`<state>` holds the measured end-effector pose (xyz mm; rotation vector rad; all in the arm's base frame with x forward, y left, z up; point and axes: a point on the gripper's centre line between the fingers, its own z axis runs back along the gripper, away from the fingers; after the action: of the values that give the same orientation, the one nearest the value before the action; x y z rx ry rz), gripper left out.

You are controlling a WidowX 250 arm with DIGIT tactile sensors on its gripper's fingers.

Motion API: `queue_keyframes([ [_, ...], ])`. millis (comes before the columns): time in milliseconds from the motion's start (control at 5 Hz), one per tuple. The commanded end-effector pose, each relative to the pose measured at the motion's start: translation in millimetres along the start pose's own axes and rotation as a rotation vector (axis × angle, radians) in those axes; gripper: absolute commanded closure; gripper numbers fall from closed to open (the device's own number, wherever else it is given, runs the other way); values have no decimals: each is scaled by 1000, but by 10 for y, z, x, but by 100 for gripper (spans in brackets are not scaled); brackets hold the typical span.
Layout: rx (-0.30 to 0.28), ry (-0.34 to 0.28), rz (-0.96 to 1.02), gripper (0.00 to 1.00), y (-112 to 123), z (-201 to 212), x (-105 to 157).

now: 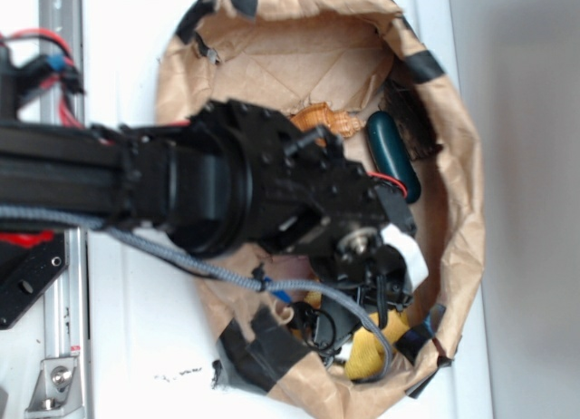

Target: Grab the yellow cloth.

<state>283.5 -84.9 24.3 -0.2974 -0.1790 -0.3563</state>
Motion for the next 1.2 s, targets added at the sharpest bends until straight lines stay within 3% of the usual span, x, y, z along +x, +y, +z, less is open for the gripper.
queue_keyframes([
  [0,-6,2,20,100,-52,-42,-51],
  [200,31,-41,45,100,58,103,-24],
  [600,175,-223,132,100,501,979,46],
  [800,185,-257,148,100,570,1176,17],
  [1000,168,-230,154,100,531,1143,-3],
])
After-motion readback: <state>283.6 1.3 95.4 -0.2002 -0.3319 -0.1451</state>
